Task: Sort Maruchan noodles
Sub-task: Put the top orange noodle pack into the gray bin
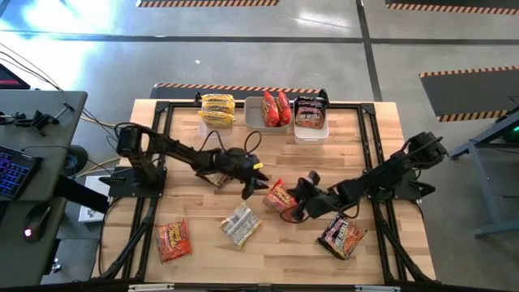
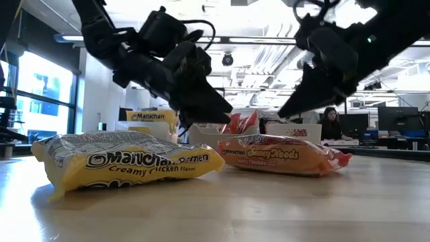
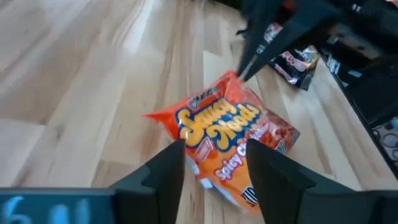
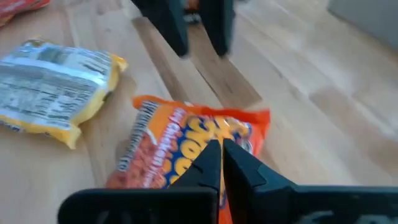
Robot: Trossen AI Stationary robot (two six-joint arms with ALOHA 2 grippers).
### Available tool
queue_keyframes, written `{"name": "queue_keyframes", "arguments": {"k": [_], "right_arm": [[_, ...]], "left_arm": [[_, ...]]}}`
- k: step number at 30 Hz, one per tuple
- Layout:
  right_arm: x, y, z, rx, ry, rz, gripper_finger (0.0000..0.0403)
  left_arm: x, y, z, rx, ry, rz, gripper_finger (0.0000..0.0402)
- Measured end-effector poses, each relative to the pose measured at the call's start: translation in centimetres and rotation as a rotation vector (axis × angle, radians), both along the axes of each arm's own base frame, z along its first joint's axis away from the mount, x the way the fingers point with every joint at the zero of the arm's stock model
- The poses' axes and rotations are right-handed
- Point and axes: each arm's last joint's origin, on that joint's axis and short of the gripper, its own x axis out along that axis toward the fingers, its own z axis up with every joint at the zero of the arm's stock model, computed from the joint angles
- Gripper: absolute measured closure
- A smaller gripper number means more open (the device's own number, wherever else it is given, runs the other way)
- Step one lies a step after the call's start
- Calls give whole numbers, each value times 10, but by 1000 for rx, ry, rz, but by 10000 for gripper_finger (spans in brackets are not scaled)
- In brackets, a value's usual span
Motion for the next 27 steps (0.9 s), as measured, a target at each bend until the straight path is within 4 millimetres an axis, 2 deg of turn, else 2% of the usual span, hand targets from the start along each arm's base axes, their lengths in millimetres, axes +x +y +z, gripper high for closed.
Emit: {"name": "queue_keyframes", "arguments": {"k": [4, 8, 13, 18, 22, 27], "right_arm": [[4, 1, 5, -20, -3, 24, 403], [5, -2, 4, 62, -11, -12, 394], [5, -3, 4, 72, -6, -14, 359], [5, -3, 4, 71, -4, -11, 322], [5, -2, 4, 82, -3, -11, 307], [1, -4, 0, 124, 26, -58, 286]], "left_arm": [[5, 4, -10, -33, 89, 20, 211], [16, 10, -22, -68, 136, 48, 196], [36, 17, -30, -100, 135, 42, 190], [48, 23, -40, -118, 147, 30, 190], [52, 24, -45, -92, 140, -26, 209], [54, 17, -46, -8, 114, -110, 282]]}}
